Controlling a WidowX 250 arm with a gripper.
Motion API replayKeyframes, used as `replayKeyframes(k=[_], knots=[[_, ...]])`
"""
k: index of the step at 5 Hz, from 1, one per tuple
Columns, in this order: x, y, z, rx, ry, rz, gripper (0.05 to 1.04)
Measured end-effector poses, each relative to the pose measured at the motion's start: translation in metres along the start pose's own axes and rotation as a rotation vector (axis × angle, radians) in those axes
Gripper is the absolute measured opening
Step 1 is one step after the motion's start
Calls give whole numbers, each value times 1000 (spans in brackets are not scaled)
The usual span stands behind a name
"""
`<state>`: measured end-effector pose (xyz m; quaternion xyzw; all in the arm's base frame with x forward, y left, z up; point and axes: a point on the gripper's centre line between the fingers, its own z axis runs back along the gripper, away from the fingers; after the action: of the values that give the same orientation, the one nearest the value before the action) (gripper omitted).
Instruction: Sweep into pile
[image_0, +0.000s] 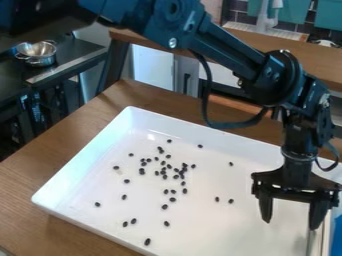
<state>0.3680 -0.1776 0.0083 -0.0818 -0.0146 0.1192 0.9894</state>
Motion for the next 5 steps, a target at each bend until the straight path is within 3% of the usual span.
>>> replayKeyframes(k=[4,5], knots=[[14,-30,23,-54,-34,26,1001],[10,-30,1,-6,-12,19,1001]])
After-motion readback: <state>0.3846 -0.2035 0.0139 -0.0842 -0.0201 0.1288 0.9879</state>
